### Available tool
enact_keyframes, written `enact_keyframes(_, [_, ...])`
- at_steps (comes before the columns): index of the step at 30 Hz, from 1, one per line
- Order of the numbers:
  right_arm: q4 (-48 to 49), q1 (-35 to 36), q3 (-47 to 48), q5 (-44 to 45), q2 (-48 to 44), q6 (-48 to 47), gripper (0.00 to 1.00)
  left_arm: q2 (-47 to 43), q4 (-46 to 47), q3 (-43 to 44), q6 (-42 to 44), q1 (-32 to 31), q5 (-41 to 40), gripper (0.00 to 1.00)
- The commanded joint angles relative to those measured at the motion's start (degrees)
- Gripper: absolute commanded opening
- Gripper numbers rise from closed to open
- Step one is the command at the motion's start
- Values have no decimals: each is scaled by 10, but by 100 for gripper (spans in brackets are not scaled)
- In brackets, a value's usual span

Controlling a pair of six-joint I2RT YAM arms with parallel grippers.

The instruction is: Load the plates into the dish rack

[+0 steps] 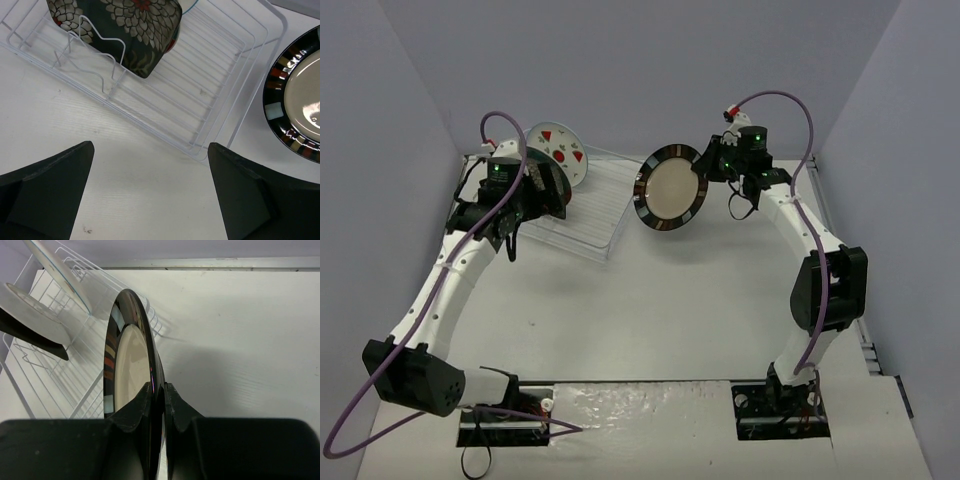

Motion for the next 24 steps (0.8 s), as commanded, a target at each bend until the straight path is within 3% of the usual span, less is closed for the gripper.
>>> enact_keyframes(1, [110, 15, 58, -25, -50, 17, 0, -27, 13, -1, -15, 2, -27, 97])
enact_keyframes(8, [136, 38, 82, -26, -54, -14, 0, -29, -2, -10, -32, 3, -53, 97])
enact_keyframes(14, [146, 55, 140, -56, -18, -21, 0, -14, 18, -15, -46, 20, -17, 97])
enact_keyframes(19, [167, 61, 161, -108, 3, 18, 0, 3, 155, -39, -24, 26, 155, 97])
enact_keyframes(24, [186, 62, 163, -169, 10, 76, 0, 78, 294, -16, -23, 26, 344, 97])
